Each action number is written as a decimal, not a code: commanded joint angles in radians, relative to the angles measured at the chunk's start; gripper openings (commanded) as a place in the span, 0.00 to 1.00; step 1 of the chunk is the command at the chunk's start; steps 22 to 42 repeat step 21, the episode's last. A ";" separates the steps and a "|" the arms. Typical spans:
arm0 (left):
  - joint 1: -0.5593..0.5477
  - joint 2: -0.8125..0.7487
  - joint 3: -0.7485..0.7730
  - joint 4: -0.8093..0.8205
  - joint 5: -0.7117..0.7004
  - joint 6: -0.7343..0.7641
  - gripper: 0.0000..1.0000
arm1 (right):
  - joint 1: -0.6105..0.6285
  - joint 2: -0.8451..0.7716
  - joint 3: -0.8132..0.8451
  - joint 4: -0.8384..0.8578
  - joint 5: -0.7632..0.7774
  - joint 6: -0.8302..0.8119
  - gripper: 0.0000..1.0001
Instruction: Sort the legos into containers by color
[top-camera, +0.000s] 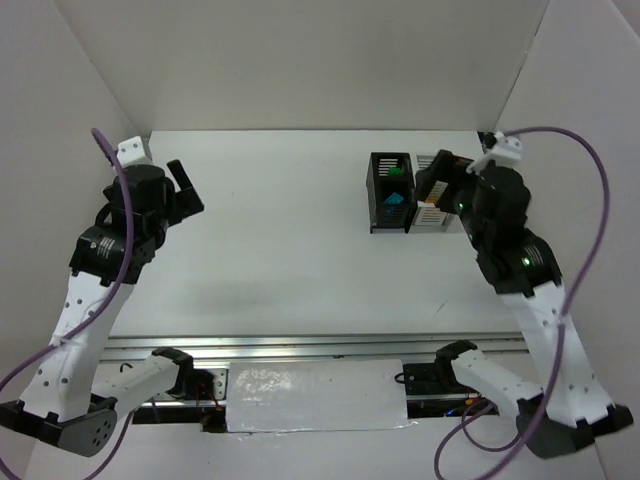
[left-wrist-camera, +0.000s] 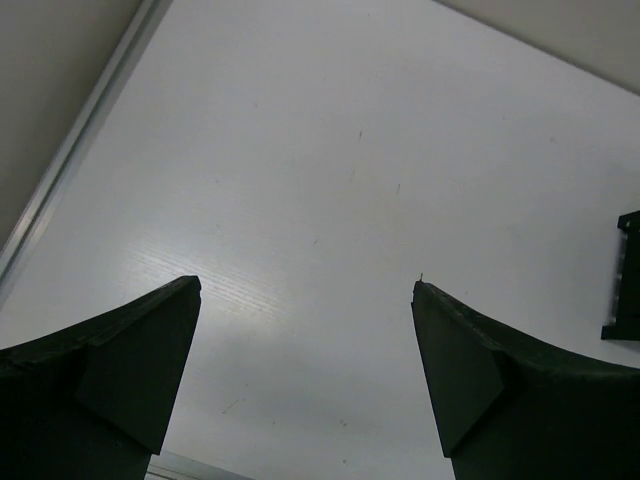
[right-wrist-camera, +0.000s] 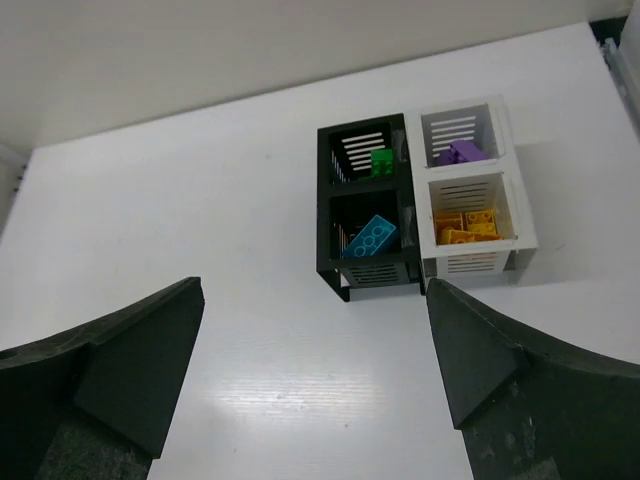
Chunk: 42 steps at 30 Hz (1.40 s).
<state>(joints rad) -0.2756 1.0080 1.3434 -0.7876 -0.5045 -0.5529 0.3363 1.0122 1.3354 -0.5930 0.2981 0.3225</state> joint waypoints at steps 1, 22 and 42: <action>0.004 -0.029 0.086 -0.091 -0.071 -0.027 0.99 | 0.006 -0.117 -0.056 -0.069 -0.037 0.044 1.00; 0.004 -0.457 -0.105 -0.108 -0.062 0.025 1.00 | 0.181 -0.666 -0.160 -0.289 0.230 0.059 1.00; 0.004 -0.457 -0.105 -0.108 -0.062 0.025 1.00 | 0.181 -0.666 -0.160 -0.289 0.230 0.059 1.00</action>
